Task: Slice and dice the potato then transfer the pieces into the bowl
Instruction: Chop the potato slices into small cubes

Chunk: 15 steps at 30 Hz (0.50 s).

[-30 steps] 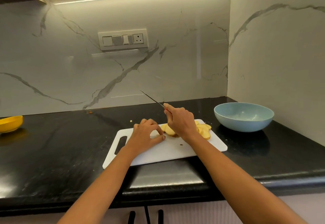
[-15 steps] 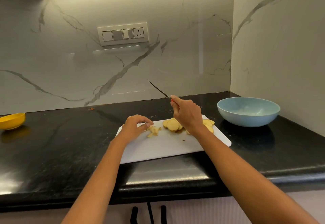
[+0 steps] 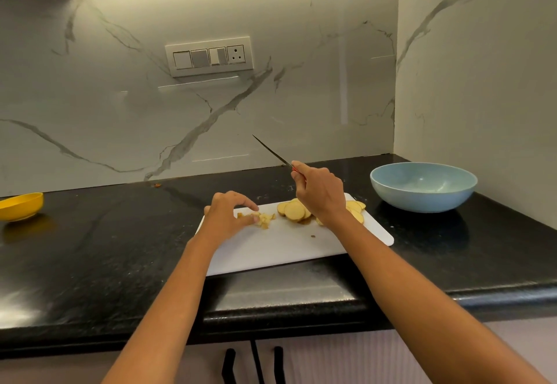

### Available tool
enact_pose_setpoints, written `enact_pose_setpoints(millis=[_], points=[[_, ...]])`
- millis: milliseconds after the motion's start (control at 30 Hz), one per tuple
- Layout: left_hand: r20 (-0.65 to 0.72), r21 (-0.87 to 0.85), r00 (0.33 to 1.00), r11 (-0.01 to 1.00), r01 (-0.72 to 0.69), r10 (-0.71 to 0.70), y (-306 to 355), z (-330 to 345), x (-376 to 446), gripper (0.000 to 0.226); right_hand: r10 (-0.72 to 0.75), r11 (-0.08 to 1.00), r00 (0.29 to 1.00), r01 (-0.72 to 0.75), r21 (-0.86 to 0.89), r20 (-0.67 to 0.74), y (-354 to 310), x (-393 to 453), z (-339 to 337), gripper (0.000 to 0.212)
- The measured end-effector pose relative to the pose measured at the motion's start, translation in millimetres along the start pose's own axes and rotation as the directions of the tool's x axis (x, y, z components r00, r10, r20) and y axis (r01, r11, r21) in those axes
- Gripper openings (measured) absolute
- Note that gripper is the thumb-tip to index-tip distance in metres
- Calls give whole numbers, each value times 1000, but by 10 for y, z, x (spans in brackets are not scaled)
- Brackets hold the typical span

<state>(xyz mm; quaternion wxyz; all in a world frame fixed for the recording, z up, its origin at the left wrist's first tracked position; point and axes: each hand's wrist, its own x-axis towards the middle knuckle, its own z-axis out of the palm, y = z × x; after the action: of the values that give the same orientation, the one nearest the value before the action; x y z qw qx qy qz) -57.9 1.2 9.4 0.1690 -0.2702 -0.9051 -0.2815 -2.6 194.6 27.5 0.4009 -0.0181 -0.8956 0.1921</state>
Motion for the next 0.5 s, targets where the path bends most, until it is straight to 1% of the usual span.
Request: enact_pose_setpoints(millis=[67,200,333,500], points=[[68,58,997,998,20,-24,14,-7,-30,12,-3,1000,1000,3,-5,-5,-1,8,11,35],[65,144,998,989,18,-27,44,-24,-40,8,-2,1000,1000,2,-3,-10,0,13,19,35],[114,185,993,982,-33,12,79,2,-41,16,-2,1000,1000,2,6,-9,-3,6,8,35],[78,287,997,957,-37,16,76,15,-41,8,16,1000,1000,-16,-11,-1,0,-15,-3,33]])
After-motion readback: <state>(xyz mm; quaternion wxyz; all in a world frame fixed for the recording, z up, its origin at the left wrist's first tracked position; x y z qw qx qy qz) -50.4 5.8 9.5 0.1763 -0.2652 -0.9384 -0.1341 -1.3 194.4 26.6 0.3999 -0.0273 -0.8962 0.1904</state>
